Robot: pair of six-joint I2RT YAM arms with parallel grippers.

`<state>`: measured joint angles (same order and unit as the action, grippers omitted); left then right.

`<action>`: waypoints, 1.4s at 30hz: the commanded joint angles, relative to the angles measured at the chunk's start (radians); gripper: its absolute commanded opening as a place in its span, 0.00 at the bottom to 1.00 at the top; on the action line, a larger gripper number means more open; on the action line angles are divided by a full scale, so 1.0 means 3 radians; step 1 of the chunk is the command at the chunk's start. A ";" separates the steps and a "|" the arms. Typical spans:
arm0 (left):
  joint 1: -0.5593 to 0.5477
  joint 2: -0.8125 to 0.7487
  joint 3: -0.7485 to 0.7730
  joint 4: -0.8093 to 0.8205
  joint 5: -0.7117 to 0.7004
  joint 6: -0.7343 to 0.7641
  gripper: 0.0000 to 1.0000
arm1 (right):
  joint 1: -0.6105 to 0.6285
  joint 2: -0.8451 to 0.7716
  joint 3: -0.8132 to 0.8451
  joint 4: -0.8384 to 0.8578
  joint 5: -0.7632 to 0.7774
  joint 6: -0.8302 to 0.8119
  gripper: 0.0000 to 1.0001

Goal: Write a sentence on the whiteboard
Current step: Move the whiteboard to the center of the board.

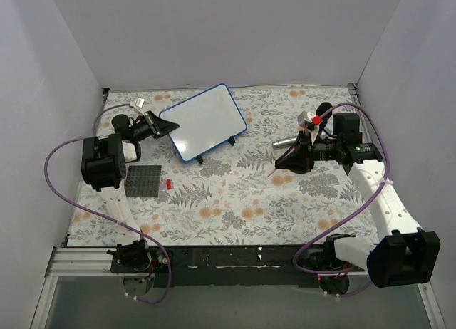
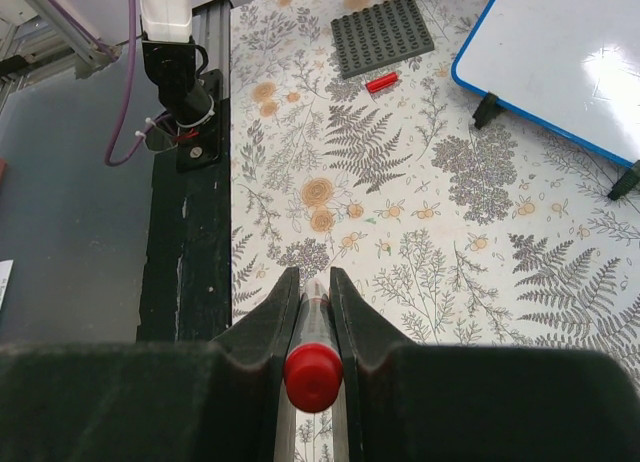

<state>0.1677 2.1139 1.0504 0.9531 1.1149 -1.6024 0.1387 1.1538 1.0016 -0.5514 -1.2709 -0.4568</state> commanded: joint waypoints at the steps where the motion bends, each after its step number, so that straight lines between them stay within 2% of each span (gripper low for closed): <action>1: -0.0053 0.0025 0.0083 0.0417 0.0047 -0.0160 0.00 | 0.0008 -0.0026 0.0164 -0.0013 -0.0049 -0.0047 0.01; 9: -0.0002 -0.0266 -0.0004 0.0842 0.0037 -0.0385 0.00 | 0.0013 -0.0057 0.0169 -0.0033 -0.0054 -0.0057 0.01; 19: 0.0009 -0.0817 0.0145 0.0510 -0.0229 -0.0365 0.00 | 0.0008 -0.0175 0.0210 -0.0105 -0.0003 -0.0113 0.01; 24: 0.0004 -0.1242 -0.0080 0.0448 -0.0321 -0.0442 0.00 | 0.0029 -0.0103 0.0526 -0.0569 0.0176 -0.0480 0.01; 29: -0.0093 -0.1921 -0.0498 0.0230 -0.0428 -0.0483 0.00 | 0.0044 0.0071 0.1247 -0.1269 0.0345 -0.0834 0.01; 35: -0.0523 -0.2597 -0.0817 -0.0761 -0.0822 -0.0100 0.00 | 0.0059 0.0142 0.1917 -0.1460 0.0529 -0.0779 0.01; 36: -0.0791 -0.2760 -0.0862 -0.0905 -0.0903 -0.0044 0.00 | 0.0069 0.0132 0.1963 -0.1419 0.0585 -0.0738 0.01; 38: -0.0967 -0.2924 -0.0949 -0.1171 -0.1205 0.0049 0.00 | 0.0080 0.0102 0.2025 -0.1226 0.0646 -0.0544 0.01; 42: -0.1406 -0.3277 -0.1231 -0.1305 -0.1690 -0.0043 0.00 | 0.0187 0.0132 0.2087 -0.1021 0.0703 -0.0359 0.01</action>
<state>-0.1703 1.2438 0.7250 0.6498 0.8047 -1.6238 0.1627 1.1919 1.5837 -0.9157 -1.0935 -0.6334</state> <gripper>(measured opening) 0.039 0.187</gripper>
